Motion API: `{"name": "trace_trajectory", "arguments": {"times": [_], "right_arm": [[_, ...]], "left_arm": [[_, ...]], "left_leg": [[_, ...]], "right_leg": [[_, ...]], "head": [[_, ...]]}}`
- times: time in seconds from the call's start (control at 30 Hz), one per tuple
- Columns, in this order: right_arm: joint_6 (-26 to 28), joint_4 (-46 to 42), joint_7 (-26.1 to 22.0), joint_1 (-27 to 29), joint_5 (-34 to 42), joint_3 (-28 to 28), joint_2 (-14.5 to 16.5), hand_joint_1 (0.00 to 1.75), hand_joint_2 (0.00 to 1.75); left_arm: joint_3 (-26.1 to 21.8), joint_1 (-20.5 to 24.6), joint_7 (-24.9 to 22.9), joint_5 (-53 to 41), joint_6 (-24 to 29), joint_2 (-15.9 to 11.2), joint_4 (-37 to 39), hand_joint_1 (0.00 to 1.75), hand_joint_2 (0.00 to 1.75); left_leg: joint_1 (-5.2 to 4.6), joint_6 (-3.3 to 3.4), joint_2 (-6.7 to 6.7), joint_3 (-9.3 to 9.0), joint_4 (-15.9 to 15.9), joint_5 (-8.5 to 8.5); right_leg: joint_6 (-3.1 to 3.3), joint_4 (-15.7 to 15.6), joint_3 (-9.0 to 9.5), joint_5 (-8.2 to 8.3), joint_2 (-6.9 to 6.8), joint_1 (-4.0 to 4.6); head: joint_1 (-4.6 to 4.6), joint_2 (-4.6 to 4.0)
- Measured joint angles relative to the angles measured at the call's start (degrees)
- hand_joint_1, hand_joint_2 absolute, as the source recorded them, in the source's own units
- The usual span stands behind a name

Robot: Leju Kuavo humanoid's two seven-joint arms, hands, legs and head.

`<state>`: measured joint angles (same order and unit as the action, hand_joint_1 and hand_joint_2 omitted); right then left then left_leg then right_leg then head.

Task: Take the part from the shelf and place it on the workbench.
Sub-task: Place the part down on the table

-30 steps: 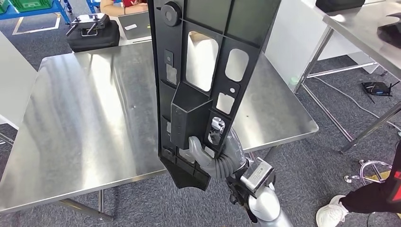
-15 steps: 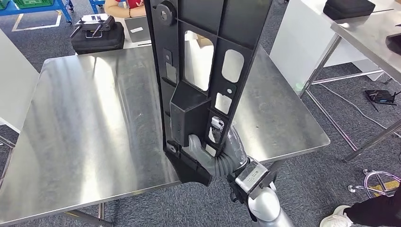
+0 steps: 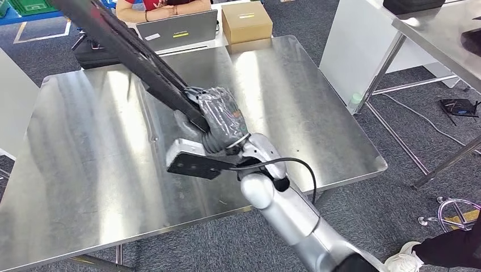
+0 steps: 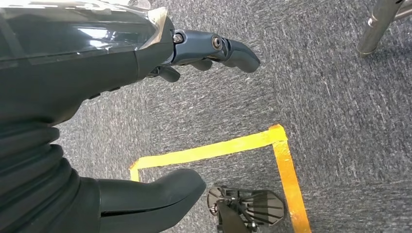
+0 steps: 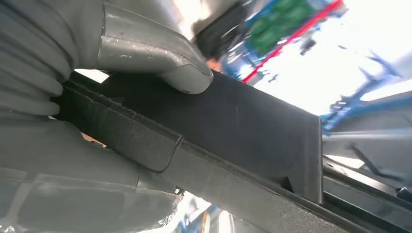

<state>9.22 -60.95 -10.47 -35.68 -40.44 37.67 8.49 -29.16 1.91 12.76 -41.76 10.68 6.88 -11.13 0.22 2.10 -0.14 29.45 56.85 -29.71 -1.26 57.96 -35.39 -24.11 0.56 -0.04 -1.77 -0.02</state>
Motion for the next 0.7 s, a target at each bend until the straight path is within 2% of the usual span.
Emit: {"name": "trace_trajectory", "arguments": {"times": [0.17,0.4,0.57,0.7], "right_arm": [[3.47,13.92,6.34,-8.61,-13.54,4.86,3.16,1.75,1.75],[3.73,28.47,10.98,-14.13,-22.17,9.49,5.5,1.75,1.75],[2.83,34.53,12.8,-15.2,-23.97,11.26,5.64,1.75,1.75],[-0.74,38.0,16.0,-16.12,-23.97,11.79,5.71,1.75,1.75]], "left_arm": [[0.0,0.05,-0.28,-0.69,-0.11,0.05,0.0,0.0,1.75],[-0.37,0.03,-0.51,-0.85,-0.64,0.03,0.0,0.0,1.75],[-0.83,0.02,-0.67,-0.79,-0.71,0.02,0.02,0.0,1.75],[-1.32,0.02,-0.72,-0.16,-0.6,0.01,0.02,0.0,1.75]], "left_leg": [[-0.01,-0.68,0.0,-0.01,-0.01,0.15],[-0.16,-0.73,-0.1,0.01,0.02,0.2],[-0.17,-0.7,-0.11,0.1,0.03,0.17],[-0.18,-0.66,-0.11,0.13,0.03,0.13]], "right_leg": [[0.23,0.02,0.0,0.13,-0.02,0.03],[0.19,-0.06,0.06,0.16,-0.24,-0.08],[0.18,-0.25,0.08,0.16,-0.25,-0.09],[0.18,-0.38,0.08,0.16,-0.25,-0.09]], "head": [[0.0,0.0],[-0.01,0.0],[0.0,0.0],[0.0,0.0]]}}
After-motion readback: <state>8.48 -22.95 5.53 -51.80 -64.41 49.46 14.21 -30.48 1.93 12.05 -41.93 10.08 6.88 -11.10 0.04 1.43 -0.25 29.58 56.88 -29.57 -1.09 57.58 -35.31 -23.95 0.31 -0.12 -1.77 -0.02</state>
